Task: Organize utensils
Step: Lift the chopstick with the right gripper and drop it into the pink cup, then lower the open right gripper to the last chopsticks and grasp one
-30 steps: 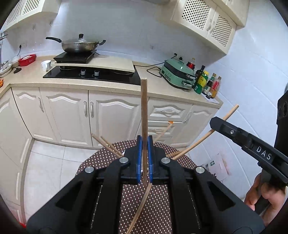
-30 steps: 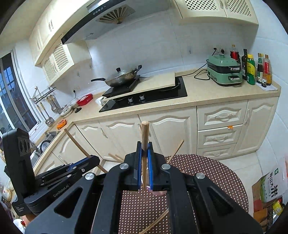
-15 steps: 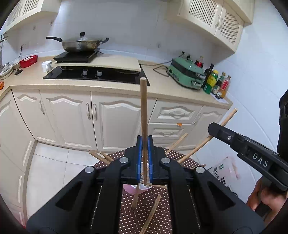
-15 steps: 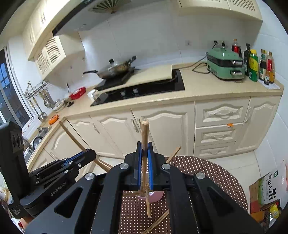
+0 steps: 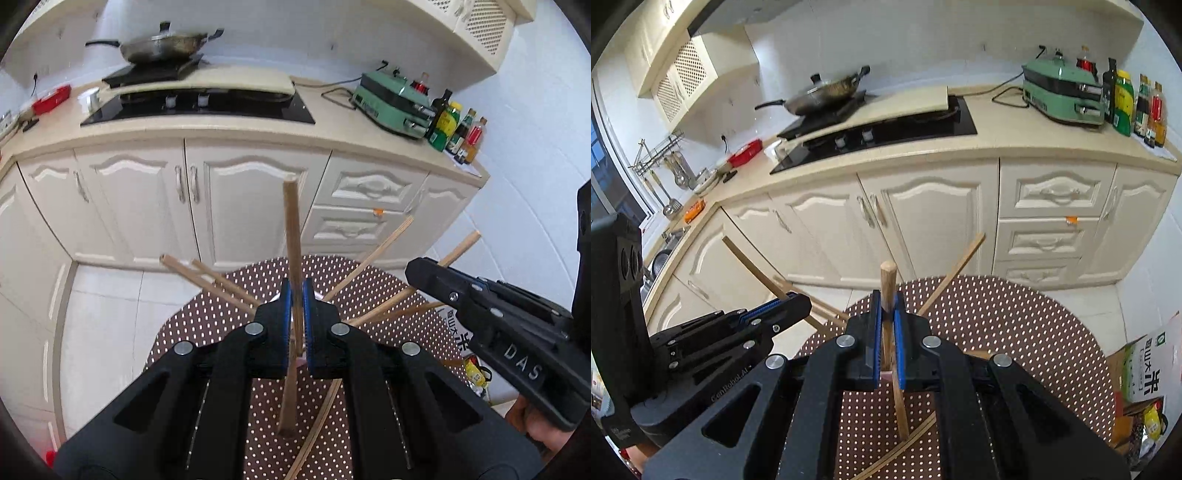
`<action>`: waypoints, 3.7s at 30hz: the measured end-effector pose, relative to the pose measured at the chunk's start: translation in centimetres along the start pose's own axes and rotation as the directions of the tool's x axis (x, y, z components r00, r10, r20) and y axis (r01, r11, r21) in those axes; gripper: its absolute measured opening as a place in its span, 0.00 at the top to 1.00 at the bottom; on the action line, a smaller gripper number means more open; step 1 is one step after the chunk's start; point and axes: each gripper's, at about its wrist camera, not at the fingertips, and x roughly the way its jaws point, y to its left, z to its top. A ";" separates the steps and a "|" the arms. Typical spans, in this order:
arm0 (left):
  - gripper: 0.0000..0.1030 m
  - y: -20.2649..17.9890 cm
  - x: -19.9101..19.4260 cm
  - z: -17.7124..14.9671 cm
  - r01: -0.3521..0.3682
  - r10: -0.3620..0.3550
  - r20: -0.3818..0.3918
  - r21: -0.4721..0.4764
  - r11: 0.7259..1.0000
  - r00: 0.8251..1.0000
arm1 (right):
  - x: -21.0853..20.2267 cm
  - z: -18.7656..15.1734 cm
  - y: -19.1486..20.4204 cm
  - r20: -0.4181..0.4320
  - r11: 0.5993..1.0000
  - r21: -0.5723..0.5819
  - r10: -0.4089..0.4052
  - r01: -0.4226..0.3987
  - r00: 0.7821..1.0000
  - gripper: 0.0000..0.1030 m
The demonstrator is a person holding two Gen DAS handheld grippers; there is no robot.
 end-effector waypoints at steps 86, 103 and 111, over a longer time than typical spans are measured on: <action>0.45 -3.1 13.8 -16.5 0.049 0.068 -0.469 0.234 0.971 0.881 | 6.6 -16.0 -8.0 -0.347 0.921 0.362 -0.010 0.143 0.938 0.73; 0.46 -2.2 13.3 -18.8 0.009 0.096 -0.464 0.218 0.976 0.880 | 11.9 -14.9 -5.7 -0.411 0.941 0.280 -0.059 0.188 0.910 0.73; 0.71 -0.7 12.1 -19.3 0.020 0.062 -0.477 0.165 0.986 0.877 | 14.5 -13.3 -3.9 -0.448 0.962 0.152 -0.136 0.226 0.884 0.70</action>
